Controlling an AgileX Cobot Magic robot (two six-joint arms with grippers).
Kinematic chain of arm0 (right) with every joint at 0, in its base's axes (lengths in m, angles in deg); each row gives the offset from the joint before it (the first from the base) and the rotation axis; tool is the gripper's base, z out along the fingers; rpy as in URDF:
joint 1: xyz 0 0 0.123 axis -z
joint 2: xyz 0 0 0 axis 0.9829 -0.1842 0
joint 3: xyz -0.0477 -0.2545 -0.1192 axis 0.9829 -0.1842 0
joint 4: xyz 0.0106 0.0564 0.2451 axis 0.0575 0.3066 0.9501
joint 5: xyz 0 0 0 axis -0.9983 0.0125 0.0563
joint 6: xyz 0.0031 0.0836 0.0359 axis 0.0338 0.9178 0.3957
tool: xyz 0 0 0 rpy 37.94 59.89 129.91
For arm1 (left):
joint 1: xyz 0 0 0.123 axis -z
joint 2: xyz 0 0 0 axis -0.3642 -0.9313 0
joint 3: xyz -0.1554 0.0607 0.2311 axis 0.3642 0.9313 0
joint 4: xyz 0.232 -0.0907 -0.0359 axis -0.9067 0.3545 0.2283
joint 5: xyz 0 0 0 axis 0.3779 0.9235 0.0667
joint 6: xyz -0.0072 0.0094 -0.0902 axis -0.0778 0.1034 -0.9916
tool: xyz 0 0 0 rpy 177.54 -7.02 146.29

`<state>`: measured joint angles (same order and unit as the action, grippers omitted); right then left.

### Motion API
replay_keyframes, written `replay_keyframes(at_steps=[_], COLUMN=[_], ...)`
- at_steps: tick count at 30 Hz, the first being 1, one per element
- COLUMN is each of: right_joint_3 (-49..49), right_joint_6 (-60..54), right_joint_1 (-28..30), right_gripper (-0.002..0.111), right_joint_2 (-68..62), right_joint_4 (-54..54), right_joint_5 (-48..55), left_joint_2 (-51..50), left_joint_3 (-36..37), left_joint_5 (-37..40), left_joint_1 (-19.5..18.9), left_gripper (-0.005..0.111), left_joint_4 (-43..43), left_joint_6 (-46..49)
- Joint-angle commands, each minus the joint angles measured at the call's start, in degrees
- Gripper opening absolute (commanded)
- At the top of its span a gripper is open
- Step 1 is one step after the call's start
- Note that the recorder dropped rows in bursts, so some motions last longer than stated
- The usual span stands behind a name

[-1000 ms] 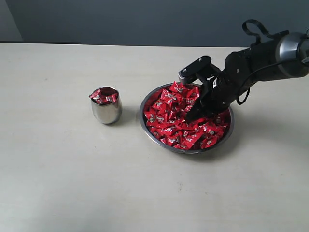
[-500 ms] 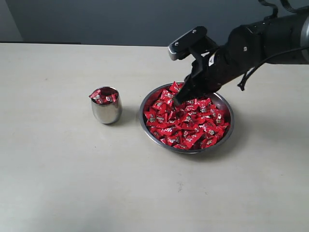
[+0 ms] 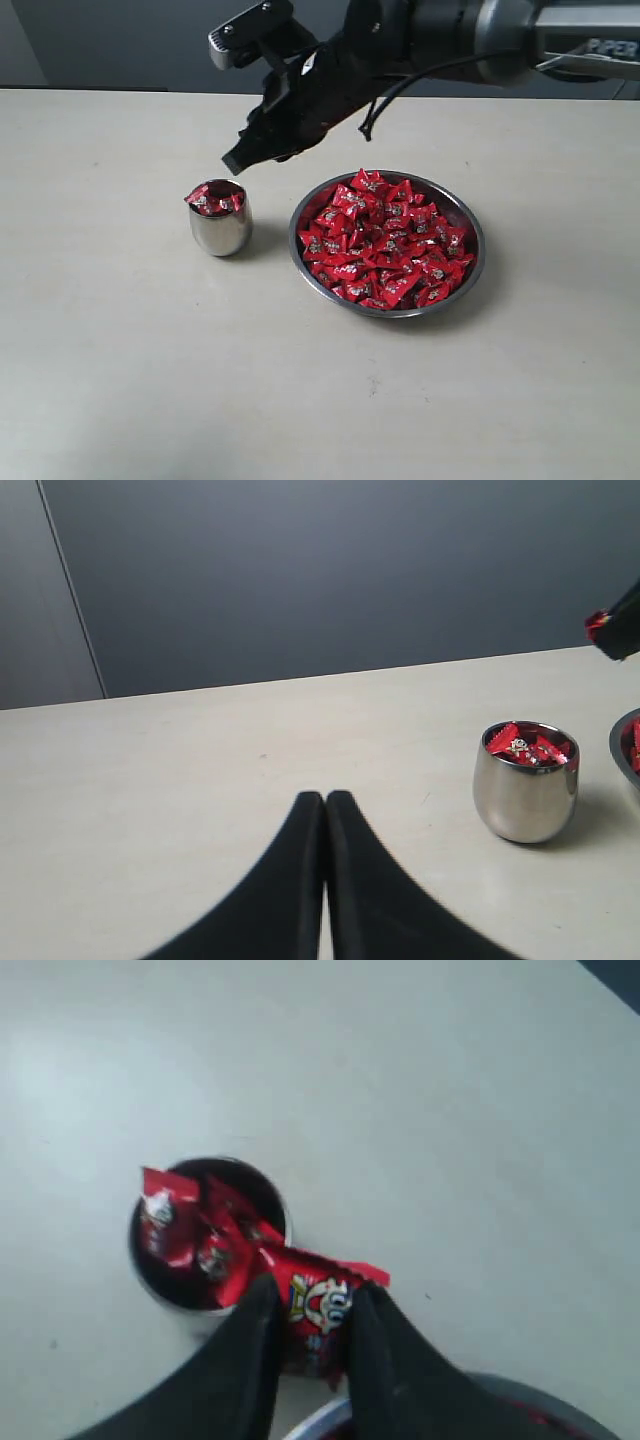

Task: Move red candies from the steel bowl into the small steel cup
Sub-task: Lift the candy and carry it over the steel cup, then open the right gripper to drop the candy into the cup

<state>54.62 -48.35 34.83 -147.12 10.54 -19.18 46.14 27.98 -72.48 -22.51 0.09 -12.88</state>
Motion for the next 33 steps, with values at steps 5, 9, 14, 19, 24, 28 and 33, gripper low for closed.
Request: replay_keyframes(at_steps=[5, 9, 14, 19, 24, 28, 33], right_joint_3=[10.1, 11.9, 11.9, 11.9, 11.9, 11.9, 11.9], right_joint_6=[-3.3, -3.8, -4.1, -4.1, -4.1, -4.1, -4.1], right_joint_1=[-0.8, -1.2, -1.4, -1.4, -1.4, -1.4, -1.4], right_gripper=[0.0, 0.0, 0.0, 0.001, 0.016, 0.029, 0.03], right_joint_2=[-9.6, -12.0, -13.5, -14.3, -14.3, -14.3, -13.8], right_joint_4=[6.4, 8.0, 7.8, 7.6, 7.4, 6.4, 6.4], right_joint_5=[3.5, 5.4, 5.6, 4.5, 4.5, 4.7, 4.7], left_joint_2=[0.3, 0.3, 0.3, 0.3, 0.3, 0.3, 0.3], left_joint_3=[0.2, 0.2, 0.2, 0.2, 0.2, 0.2, 0.2], left_joint_5=[-0.3, -0.3, -0.3, -0.3, -0.3, -0.3, -0.3], left_joint_1=[0.2, 0.2, 0.2, 0.2, 0.2, 0.2, 0.2], left_gripper=[0.0, 0.0, 0.0, 0.0, 0.0, 0.0, 0.0], left_joint_4=[-0.1, -0.1, -0.1, -0.1, -0.1, -0.1, -0.1], left_joint_6=[-0.1, -0.1, -0.1, -0.1, -0.1, -0.1, -0.1])
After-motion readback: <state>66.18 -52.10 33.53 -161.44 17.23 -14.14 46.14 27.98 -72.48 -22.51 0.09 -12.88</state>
